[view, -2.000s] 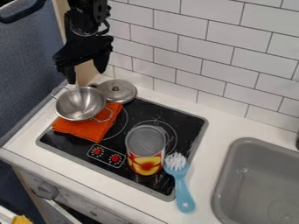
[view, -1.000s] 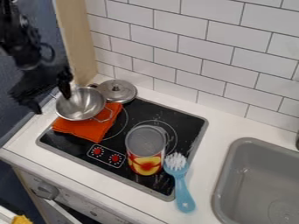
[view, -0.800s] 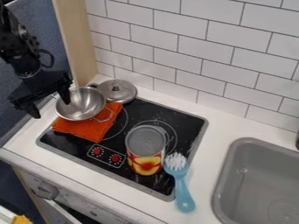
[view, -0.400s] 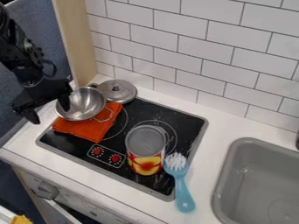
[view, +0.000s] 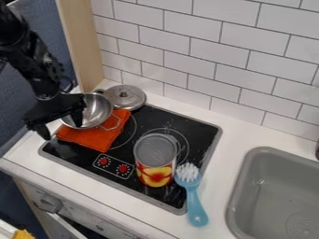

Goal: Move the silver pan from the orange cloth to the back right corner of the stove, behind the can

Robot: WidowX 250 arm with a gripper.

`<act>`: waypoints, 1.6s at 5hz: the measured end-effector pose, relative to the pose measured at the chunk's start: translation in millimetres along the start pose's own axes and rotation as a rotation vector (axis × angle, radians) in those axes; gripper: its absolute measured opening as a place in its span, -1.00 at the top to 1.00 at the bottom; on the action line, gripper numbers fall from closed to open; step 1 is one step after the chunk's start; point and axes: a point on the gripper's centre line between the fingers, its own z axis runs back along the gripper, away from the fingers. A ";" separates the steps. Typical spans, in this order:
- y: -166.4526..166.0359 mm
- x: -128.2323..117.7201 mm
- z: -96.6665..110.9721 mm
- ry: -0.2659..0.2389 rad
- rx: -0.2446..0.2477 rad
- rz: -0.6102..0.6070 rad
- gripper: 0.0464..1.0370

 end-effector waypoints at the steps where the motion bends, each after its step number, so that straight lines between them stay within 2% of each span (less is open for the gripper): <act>1: -4.2 3.1 0.1 -0.003 0.003 0.025 -0.24; 2: -2.8 2.7 -3.4 0.011 0.019 0.043 0.38; 3: -2.5 3.9 -2.9 0.007 0.021 0.044 0.76; 4: -2.8 4.8 1.0 0.014 0.015 0.056 0.90; 5: -2.6 4.6 5.1 0.031 0.009 0.072 0.92; 7: -3.9 12.0 28.7 0.041 -0.027 0.070 0.96; 8: -9.1 9.6 36.7 0.082 -0.060 0.074 0.96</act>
